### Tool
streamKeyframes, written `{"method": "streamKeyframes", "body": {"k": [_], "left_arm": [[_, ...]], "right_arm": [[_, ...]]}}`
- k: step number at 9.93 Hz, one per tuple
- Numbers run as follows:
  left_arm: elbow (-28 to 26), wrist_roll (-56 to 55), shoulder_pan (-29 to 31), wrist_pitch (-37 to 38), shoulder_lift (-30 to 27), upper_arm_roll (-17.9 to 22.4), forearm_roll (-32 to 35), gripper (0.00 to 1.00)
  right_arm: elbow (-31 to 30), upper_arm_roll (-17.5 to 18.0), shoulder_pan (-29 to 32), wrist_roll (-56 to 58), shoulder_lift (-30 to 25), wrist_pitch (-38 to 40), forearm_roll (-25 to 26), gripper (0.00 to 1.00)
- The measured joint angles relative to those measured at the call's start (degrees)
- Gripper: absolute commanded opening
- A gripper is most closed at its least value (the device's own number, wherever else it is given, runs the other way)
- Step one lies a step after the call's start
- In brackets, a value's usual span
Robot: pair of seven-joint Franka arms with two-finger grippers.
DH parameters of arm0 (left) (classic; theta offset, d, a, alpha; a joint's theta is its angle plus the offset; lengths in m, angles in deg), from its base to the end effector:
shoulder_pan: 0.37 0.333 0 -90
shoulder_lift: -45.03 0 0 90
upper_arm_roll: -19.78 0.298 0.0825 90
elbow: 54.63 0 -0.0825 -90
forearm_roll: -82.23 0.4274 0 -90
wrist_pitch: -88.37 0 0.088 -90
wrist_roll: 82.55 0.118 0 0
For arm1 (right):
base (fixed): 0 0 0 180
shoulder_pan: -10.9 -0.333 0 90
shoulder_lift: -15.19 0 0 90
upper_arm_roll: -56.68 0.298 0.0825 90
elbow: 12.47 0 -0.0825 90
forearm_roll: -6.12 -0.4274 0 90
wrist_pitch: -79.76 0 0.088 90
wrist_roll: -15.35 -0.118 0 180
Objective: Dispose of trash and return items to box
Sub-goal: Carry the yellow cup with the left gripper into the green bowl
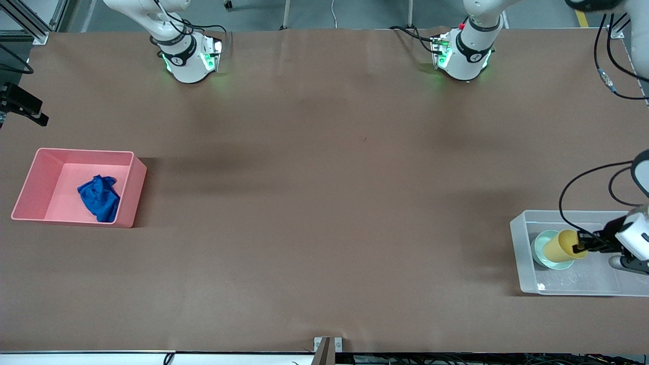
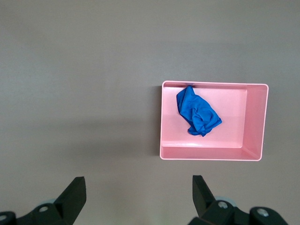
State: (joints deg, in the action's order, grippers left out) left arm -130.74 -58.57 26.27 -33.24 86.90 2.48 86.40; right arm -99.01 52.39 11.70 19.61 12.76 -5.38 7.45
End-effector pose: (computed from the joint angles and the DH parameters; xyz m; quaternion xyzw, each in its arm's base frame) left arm 0.7533 0.1747 0.2782 0.9913 -0.1036 0.0642 0.0500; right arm 0.5740 -0.0550 0.6437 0.9999 -0.0083 0.0081 0.0107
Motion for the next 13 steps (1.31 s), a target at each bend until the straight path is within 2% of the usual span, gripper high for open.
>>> {"method": "streamKeyframes", "body": {"k": [2, 3, 4, 5, 7, 9, 11, 13], "left_arm": [[1.17, 1.69, -0.03, -0.43, 3.28, 2.31, 0.04, 0.02], [1.16, 1.94, -0.04, -0.43, 4.18, 3.32, 0.04, 0.16], [1.16, 1.95, -0.05, -0.53, 4.80, 3.61, 0.04, 0.60], [1.14, 1.88, -0.40, -0.70, 5.02, 3.59, 0.04, 0.98], [1.39, 1.04, -2.23, -0.92, 4.69, 3.71, 0.05, 1.00], [1.34, -1.61, -7.78, -0.90, 1.08, 7.52, 0.07, 1.00], [-2.41, -5.49, -13.69, -0.37, -7.61, 10.25, 0.08, 1.00], [-10.83, -10.26, -17.44, 1.09, -19.20, 10.46, 0.09, 1.00]], "right_arm": [[0.01, -0.01, 0.02, 0.01, 0.00, 0.03, 0.00, 1.00], [0.01, -0.02, 0.02, 0.02, 0.01, 0.06, 0.00, 1.00], [0.01, -0.02, 0.02, 0.03, 0.01, 0.08, 0.00, 1.00], [0.01, -0.02, 0.02, 0.03, 0.01, 0.09, 0.00, 1.00], [0.02, -0.03, 0.03, 0.05, 0.01, 0.15, 0.00, 1.00], [0.02, -0.04, 0.04, 0.07, 0.01, 0.16, 0.00, 1.00], [0.03, -0.04, 0.05, 0.09, 0.02, 0.17, 0.00, 1.00], [0.04, -0.03, 0.06, 0.11, 0.05, 0.18, 0.00, 1.00]]}}
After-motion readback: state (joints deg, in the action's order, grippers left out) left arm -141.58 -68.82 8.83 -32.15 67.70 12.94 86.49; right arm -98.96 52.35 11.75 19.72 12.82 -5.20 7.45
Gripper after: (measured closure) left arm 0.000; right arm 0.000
